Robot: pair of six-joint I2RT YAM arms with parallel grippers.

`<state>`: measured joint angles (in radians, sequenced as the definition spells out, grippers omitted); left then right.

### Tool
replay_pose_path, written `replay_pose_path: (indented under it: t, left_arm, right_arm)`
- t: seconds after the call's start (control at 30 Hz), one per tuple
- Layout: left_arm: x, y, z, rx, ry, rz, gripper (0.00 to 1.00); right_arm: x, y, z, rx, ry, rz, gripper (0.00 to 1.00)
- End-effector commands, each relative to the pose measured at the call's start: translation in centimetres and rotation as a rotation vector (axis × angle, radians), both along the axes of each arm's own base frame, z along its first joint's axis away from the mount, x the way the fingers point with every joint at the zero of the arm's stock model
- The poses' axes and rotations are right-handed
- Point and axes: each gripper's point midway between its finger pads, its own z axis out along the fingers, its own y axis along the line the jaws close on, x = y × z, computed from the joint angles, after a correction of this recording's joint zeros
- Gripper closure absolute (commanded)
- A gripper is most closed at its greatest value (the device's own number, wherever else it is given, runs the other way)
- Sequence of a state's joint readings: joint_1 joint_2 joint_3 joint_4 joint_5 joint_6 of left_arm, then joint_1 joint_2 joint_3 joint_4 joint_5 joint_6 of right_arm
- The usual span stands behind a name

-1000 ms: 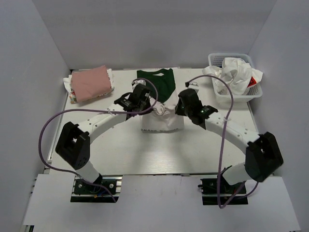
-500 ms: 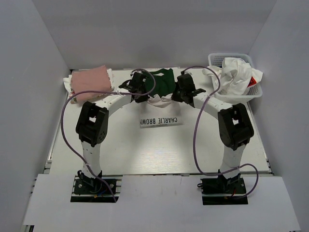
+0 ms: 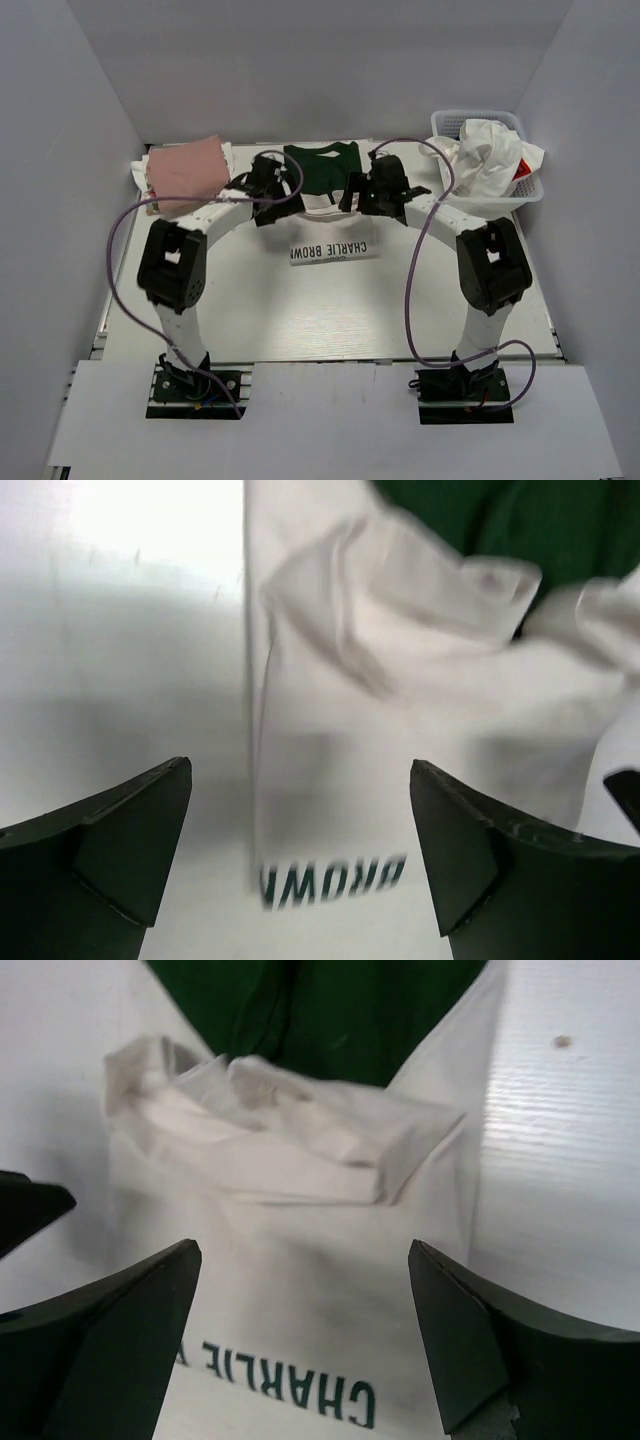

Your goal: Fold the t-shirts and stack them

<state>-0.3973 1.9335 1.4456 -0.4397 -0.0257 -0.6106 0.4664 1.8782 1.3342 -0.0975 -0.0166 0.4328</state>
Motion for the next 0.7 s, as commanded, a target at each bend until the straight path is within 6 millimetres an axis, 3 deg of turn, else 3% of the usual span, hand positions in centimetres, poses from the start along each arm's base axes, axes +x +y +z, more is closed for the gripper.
replay_pose_path:
  t: [0.0,0.03,0.07,0.17,0.2,0.3,0.33,0.4,0.47,0.5,0.53,0.6,0.67]
  left_arm:
    - [-3.1,-0.3,4.2,-0.106,-0.071,-0.011,0.0]
    - [-4.9,0.3,2.7,-0.098,-0.036,-0.016,0.0]
    - [-5.8,0.7,3.7,-0.116,-0.053,-0.005,0.0]
    - [-9.1,2.0,1.9,-0.107,-0.012,0.005,0.0]
    - [-10.0,2.2,2.6,-0.107,-0.037,0.0,0.0]
    - [-13.0,3.2,1.2,-0.106,0.005,0.0,0.0]
    - [-13.4,3.6,1.1,-0.113,0.008,0.004,0.0]
    - [-14.1,3.9,0.9,-0.112,0.011,0.004,0.0]
    - [-14.4,4.2,1.1,-0.108,0.004,0.01,0.0]
    - [-14.7,4.3,0.8,-0.104,0.012,0.01,0.0]
    - [-14.7,4.3,0.8,-0.104,0.012,0.01,0.0]
    - [-14.6,4.5,0.7,-0.092,0.007,0.009,0.0]
    - [-14.3,4.4,0.8,-0.092,0.007,0.009,0.0]
  right_arm:
    - [-2.2,2.7,1.7,0.06,-0.058,0.122,0.1]
    - [-2.7,2.9,1.1,0.057,-0.043,0.128,0.1]
    - [-3.1,4.1,0.8,0.068,-0.049,0.159,0.1]
    - [-3.6,6.1,-0.2,0.084,-0.039,0.196,0.1]
    - [-3.2,6.6,0.2,0.092,-0.057,0.195,0.1]
    - [-2.3,7.5,-2.4,0.065,-0.011,0.192,0.1]
    - [-1.4,7.8,-1.8,0.068,-0.03,0.177,0.1]
    - [-0.2,8.5,-3.0,0.067,-0.021,0.167,0.1]
    - [3.1,8.6,-0.8,0.069,-0.107,0.092,0.1]
    - [4.6,8.2,-1.5,0.044,-0.131,0.048,0.1]
    - [7.1,8.0,1.2,0.038,-0.219,-0.026,0.1]
    - [9.3,7.7,1.1,0.016,-0.273,-0.075,0.1]
    - [11.9,7.9,3.7,0.039,-0.358,-0.12,0.1]
